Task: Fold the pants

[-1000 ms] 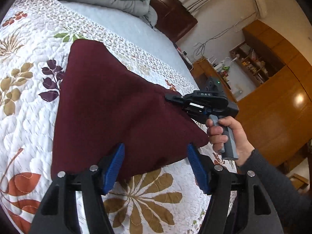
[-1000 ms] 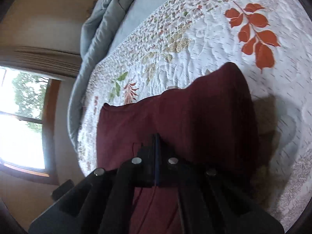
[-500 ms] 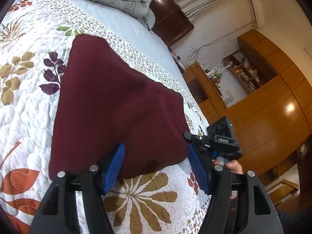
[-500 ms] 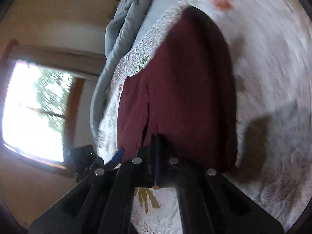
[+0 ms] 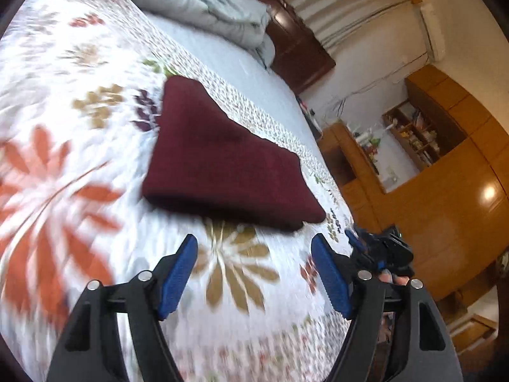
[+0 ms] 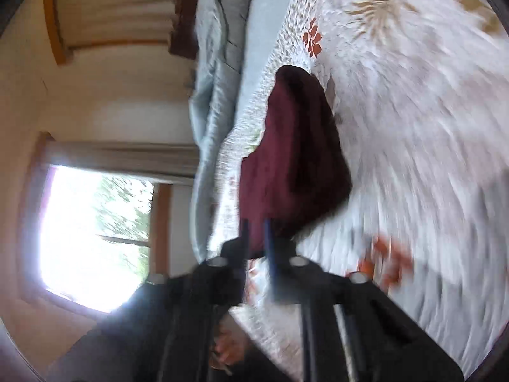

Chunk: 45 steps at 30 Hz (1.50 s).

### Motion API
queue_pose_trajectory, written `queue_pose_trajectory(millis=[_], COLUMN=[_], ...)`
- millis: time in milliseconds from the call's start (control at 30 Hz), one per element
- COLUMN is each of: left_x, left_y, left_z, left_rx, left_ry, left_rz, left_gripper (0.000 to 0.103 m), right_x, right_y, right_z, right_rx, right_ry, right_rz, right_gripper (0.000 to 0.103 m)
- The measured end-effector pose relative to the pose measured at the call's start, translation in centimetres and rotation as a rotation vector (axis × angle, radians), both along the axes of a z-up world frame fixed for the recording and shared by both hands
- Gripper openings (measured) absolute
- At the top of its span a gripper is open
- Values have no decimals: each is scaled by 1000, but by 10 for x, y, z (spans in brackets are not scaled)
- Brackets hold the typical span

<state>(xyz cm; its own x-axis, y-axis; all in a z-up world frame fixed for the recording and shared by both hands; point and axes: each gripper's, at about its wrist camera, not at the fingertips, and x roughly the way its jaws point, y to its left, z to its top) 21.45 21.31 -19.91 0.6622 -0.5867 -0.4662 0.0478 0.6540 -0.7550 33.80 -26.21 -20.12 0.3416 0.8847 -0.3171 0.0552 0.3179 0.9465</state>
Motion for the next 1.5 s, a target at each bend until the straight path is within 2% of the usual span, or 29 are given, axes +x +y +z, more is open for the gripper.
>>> queue_pose_trajectory(millis=[33,67,100,167,200,233,333,367,500,667,767,833,1000,1100,1233,1400,1500], left_x=[-22,-37,-55,-92,-112,-130,-172,-181,-220,-256,-267,-273,-279,-275,-266,-258,-246], left_y=[3,4,4,-4,-10,-16,-28,-31,-47,-73,-92,-102,-124,-128,-133,-126,-122], left_z=[5,10,17,39,52,65,91,98,125,149,160,171,206,222,222,211,206], left_rx=[20,37,71,234,322,395,550,575,664,660,686,702,840,839,810,720,735], left_ry=[21,29,37,42,30,18,12,19,7,-7,-6,-23,-78,-109,-121,-115,-80], left_rz=[37,59,83,114,119,127,158,179,231,247,232,237,312,306,274,256,274], left_gripper=[76,81,84,87,89,93,94,94,94,95,95,95,95,96,96,96,96], right_x=[-24,-42,-61,-109,-135,-164,-215,-227,-273,-312,-329,-334,-346,-352,-347,-329,-318], right_y=[-7,-12,-15,-11,-3,3,27,30,52,85,102,108,119,122,124,127,127], right_z=[5,9,14,33,42,54,72,73,90,131,167,186,235,257,256,232,222], right_rx=[3,-21,-68,-254,-359,-461,-593,-618,-836,-1069,-1113,-1125,-1156,-1147,-1152,-1151,-1162], right_ry=[-9,-14,-29,-116,-166,-218,-265,-264,-283,-403,-519,-565,-660,-714,-708,-642,-629], right_rz=[-17,-26,-31,-15,0,14,28,25,16,-70,-69,-73,-141,-171,-174,-118,-108], right_gripper=[39,46,50,76,80,83,90,90,94,99,100,100,100,100,100,100,100])
